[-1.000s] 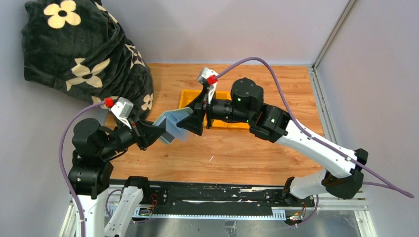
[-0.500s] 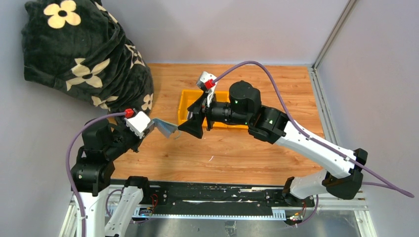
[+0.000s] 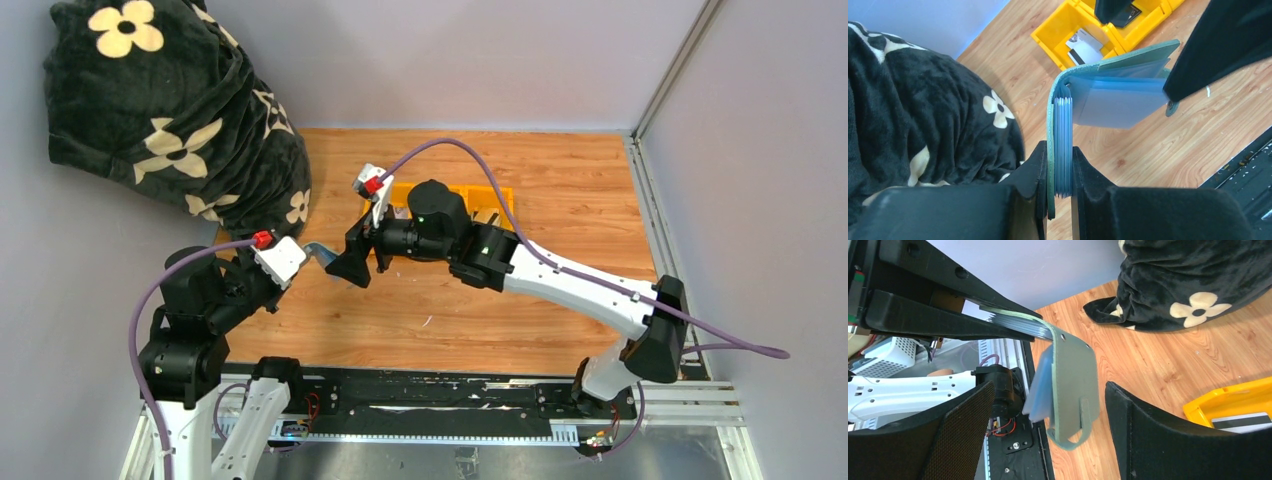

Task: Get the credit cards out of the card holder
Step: Remove the credit card from the card holder.

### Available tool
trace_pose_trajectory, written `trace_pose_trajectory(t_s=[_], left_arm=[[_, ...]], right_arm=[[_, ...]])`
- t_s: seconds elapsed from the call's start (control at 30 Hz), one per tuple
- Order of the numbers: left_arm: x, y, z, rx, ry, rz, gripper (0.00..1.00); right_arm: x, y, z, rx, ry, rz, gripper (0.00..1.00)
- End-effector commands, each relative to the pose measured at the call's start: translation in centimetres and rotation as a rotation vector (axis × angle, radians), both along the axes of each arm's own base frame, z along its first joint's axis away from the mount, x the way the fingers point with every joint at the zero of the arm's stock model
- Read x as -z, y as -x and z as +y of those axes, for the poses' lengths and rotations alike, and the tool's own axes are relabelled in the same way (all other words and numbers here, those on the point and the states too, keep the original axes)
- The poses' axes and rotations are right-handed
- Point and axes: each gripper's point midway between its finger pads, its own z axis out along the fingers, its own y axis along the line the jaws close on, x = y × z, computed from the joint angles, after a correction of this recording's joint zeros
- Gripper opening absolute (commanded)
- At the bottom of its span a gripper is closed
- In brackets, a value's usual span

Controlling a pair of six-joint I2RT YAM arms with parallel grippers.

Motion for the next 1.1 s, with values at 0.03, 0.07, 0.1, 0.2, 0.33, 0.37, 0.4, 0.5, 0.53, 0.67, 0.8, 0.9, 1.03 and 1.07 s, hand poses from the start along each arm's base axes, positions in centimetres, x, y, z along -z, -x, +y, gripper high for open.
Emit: trace_pose_trajectory(t_s=[0.03,0.07,0.1,0.2,0.33,0.37,0.4,0.5,0.53,0.67,0.8,0.9,1.03,1.07], left_arm=[[-2.1,0.4,-0.6,0.027,0.03,-0.061,0.0],[-2.1,0.4,-0.6,0.027,0.032,-0.062,0.0],[-2.2,0.5,-0.7,0.029,0.033,-0.065,0.0],[-2.4,0.5,-0.7,0.029,0.038,-0.066,0.0],[-2.7,0.9,-0.9,0.037,0.047,-0.08,0.0],[-2.8,1.0,-1.0,0.042,0.052,-0.082,0.0],[-2.9,1.2,-1.1,0.046,0.054,-0.081,0.0],[-3.0,1.5,-1.3,0.062,0.063,-0.073,0.0],[-3.1,1.5,-1.4,0.065,0.067,-0.072,0.0],[-3.4,1.8,-1.8,0.079,0.089,-0.071,0.0],[-3.6,2.2,-2.1,0.092,0.101,-0.076,0.03],[-3.2,2.2,-2.1,0.093,0.104,-0.064,0.29],[-2.2,2.2,-2.4,0.095,0.126,-0.033,0.47],[-2.2,2.4,-2.5,0.101,0.136,-0.027,0.49]], right_arm=[[-1.3,0.6,1.7,0.004,-0.012,-0.072,0.85],[-0.5,0.5,1.7,0.012,0.018,-0.066,0.85],[-0.1,0.4,1.9,0.018,0.035,-0.069,0.85],[0.7,0.3,2.4,0.021,0.081,-0.096,0.85],[1.6,-0.9,2.3,0.08,0.145,-0.138,0.85],[1.6,-1.3,2.2,0.101,0.151,-0.149,0.82],[1.7,-1.6,2.0,0.115,0.16,-0.16,0.77],[1.7,-1.9,2.0,0.123,0.183,-0.173,0.59],[1.8,-1.9,2.1,0.113,0.196,-0.174,0.53],[2.1,-0.9,2.3,0.052,0.22,-0.162,0.34],[1.3,0.0,2.0,0.012,0.203,-0.157,0.06],[0.3,1.4,1.5,-0.045,0.168,-0.137,0.0],[-1.7,4.2,0.6,-0.149,0.084,-0.097,0.0],[-2.2,4.7,0.4,-0.172,0.059,-0.09,0.0]])
